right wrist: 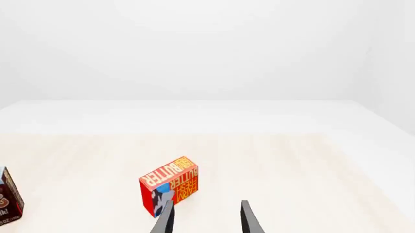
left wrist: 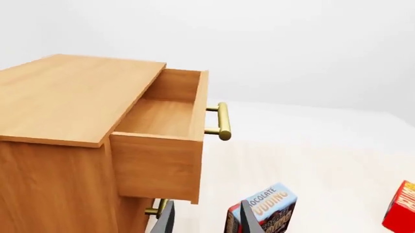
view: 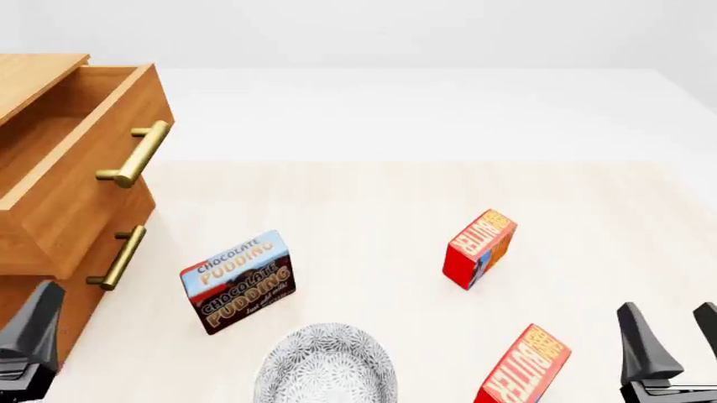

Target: Put the butter at the front in the top drawer of the cabinet and close it.

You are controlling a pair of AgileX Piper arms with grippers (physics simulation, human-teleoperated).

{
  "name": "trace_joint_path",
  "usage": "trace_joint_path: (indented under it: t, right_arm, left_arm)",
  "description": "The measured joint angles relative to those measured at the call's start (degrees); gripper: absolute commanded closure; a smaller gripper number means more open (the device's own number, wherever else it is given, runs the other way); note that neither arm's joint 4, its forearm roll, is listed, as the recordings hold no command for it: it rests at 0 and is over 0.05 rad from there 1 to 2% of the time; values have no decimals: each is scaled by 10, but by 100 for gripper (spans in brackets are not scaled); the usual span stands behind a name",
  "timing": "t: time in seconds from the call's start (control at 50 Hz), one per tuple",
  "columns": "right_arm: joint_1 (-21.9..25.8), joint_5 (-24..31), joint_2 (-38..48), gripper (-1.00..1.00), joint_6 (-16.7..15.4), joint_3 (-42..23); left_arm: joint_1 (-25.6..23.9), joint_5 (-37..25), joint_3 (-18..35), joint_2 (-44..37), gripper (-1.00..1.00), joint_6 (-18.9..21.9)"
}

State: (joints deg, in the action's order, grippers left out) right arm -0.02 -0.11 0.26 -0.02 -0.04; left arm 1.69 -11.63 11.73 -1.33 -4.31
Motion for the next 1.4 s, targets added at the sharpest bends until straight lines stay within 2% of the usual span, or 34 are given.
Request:
trace_joint_path:
  t: [0.26,0.66,1.02,1.4]
  right_arm:
    - [0,1,-1,-100,0,0]
    - [0,1,-1,-100,0,0]
    - [0,1,-1,-100,0,0]
    - [0,1,-1,-100,0,0]
  left_arm:
    - [6,-69,99,-45,-100,-4]
    - [22,-151,262,-177,-100,-1]
    - [13,-228,374,-293,-100,-30]
    - [0,-359,523,-390,-100,-9]
